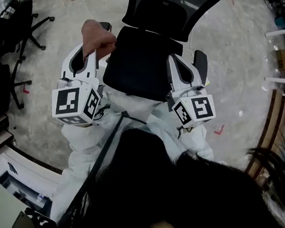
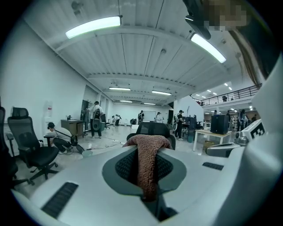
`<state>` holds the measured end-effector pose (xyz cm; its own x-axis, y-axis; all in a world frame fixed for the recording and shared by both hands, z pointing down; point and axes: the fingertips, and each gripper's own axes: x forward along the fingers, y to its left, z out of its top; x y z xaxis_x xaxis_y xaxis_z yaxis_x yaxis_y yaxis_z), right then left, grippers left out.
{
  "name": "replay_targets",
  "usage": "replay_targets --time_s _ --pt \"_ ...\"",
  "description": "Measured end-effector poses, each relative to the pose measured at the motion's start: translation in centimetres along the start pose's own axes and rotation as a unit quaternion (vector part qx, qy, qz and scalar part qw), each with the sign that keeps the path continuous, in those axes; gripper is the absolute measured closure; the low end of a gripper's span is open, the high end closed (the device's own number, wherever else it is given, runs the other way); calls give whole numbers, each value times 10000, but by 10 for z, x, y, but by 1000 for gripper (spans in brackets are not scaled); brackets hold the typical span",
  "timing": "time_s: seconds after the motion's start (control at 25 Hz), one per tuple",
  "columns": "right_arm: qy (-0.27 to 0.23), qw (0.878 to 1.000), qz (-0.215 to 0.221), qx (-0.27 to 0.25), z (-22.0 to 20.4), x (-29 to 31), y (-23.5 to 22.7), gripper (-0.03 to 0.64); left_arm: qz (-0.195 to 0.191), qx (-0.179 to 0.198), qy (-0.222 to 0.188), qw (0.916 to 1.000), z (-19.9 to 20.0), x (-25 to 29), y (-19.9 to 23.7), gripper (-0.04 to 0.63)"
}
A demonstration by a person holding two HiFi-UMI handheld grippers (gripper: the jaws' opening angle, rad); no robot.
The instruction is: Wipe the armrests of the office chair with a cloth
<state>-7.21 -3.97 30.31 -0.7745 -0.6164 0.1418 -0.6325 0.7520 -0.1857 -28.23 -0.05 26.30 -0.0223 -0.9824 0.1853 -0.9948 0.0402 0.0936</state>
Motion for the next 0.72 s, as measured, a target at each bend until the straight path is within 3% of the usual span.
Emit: replay_targets --time_s 0.16,0.28,0.36,0.52,0.72 --pt "-153 9975 -679 79 -5 48 55 617 -640 228 140 9976 7 6 68 571" --pt "-232 9928 -1151 226 -6 75 90 617 -1121 555 318 9916 13 5 106 571" --pt "-253 9897 -1365 338 -7 91 111 617 -1311 583 397 9889 17 5 129 571" --pt "-221 9888 -1420 406 -5 118 146 615 -1496 612 527 9854 14 8 160 571" --pt "-180 9878 -1476 452 -6 141 157 616 -1637 535 640 9830 3 18 176 571"
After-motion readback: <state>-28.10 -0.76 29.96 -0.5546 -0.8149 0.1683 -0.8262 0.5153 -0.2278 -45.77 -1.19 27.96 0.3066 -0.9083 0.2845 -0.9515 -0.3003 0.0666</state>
